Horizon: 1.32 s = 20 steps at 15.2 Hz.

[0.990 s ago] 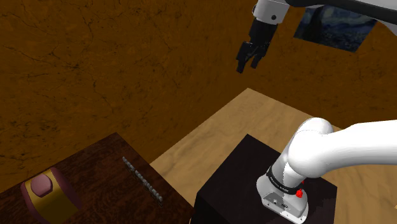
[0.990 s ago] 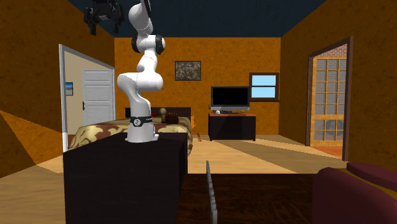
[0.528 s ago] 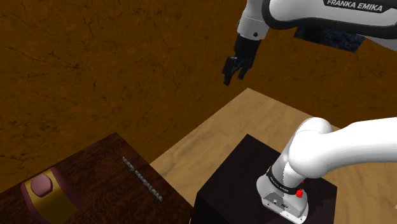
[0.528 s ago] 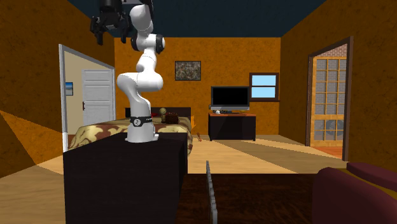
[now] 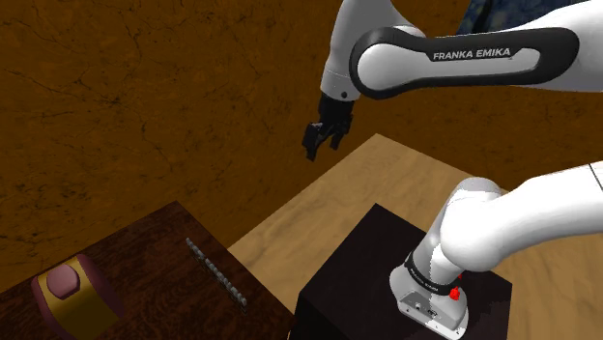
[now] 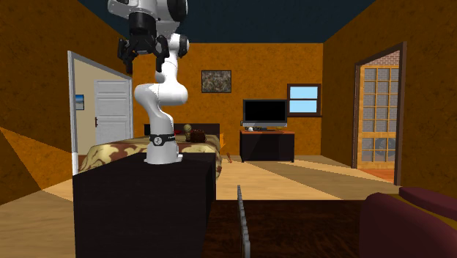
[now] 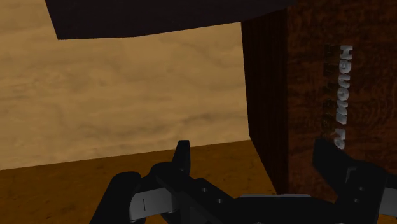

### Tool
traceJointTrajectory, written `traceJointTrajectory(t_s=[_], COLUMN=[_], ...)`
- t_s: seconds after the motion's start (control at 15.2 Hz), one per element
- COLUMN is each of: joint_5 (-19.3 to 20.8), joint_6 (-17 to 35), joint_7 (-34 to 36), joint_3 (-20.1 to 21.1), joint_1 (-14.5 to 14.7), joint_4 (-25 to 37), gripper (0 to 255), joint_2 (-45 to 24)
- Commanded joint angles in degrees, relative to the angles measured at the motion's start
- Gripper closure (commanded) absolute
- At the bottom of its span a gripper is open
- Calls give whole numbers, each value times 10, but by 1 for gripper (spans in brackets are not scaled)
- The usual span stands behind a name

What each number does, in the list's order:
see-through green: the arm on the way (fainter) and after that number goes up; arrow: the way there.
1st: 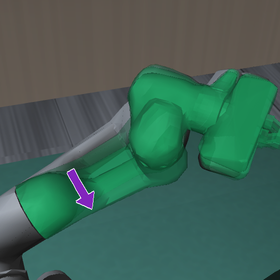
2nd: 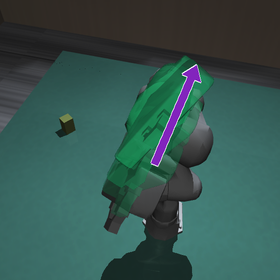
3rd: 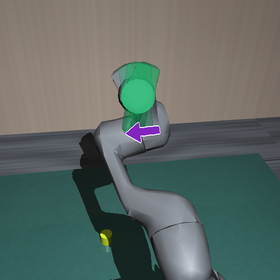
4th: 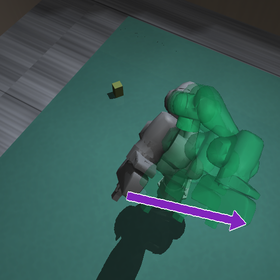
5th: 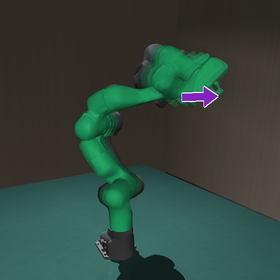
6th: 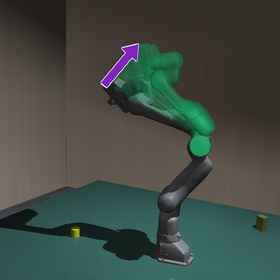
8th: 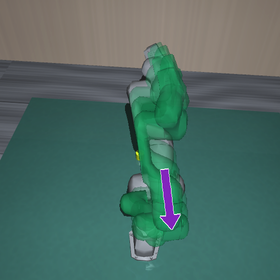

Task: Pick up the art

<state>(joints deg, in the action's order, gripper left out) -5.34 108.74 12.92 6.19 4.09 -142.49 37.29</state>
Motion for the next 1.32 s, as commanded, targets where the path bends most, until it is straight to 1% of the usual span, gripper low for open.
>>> traceJointTrajectory(t_s=[0.0, 0.4, 0.73, 0.99, 1.25], joint_5=[-7, -22, -18, 2, 43], joint_6=[34, 138, 220, 279, 329], joint_7=[11, 48, 85, 123, 172], joint_3=[14, 59, 97, 124, 142], joint_1=[6, 24, 33, 38, 46], joint_4=[-11, -20, -7, 17, 53], gripper=[0, 0, 0, 0, 0], joint_2=[-23, -118, -215, -301, -392])
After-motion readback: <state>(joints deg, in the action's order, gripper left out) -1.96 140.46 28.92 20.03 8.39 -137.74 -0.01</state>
